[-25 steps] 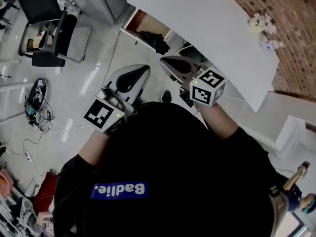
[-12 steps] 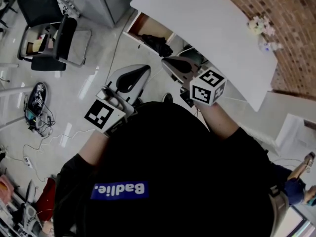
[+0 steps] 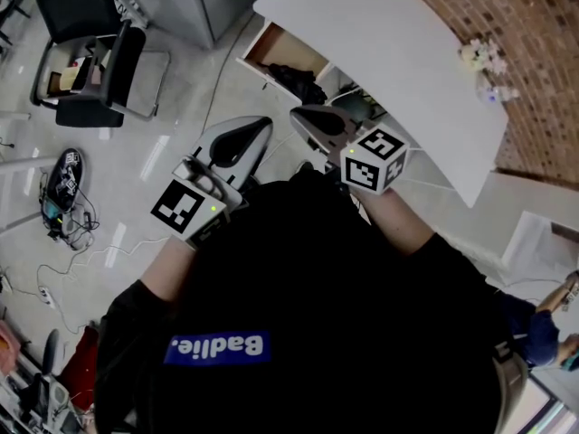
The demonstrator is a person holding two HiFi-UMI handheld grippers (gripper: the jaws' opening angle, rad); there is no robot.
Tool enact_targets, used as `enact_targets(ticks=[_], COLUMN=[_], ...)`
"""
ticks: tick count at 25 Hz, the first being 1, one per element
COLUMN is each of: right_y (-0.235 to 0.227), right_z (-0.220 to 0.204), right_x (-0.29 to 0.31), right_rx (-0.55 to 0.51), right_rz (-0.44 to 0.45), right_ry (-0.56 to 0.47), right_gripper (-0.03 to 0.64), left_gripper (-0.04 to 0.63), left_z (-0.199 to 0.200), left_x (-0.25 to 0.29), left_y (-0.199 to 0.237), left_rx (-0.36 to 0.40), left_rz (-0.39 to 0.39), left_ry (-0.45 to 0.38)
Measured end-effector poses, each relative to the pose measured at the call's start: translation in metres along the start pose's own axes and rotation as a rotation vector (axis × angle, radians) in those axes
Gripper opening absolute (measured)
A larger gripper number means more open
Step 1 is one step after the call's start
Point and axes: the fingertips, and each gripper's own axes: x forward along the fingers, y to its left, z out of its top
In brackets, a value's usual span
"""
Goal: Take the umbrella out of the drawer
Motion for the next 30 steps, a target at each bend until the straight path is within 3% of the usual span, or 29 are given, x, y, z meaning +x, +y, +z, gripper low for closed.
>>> enact_targets(ticks=[8,18,25,30], right_y=[-0.050,-0.121,-0.162,-0.181], right_z=[0.013,0.034,0.027,0.011], right_x=[0.012,0.037,0.052,0.068], right_rx=[-0.006,-0.035,-0.058,-0.084], right_rz=[-0.002,0.109,0.149,0.120], right_ry=[0.039,0.114,0.187,0.240], right_gripper=[0.029,0.029,0.031,0.031], left_gripper=[0.001,0.000,0.001,0.001], left_z=[0.011,0.020,0.018,0.016], left_x=[0.031,0.098,0.120,0.118], left_y=[0.026,0.062,0.080,0.093], left_rx=[0.008,0.003,-0.015,-0.027], left_rz=[0.057,0.200,0.316,0.338], left_ry=[-0.010,-0.018,-0.030,-0.027])
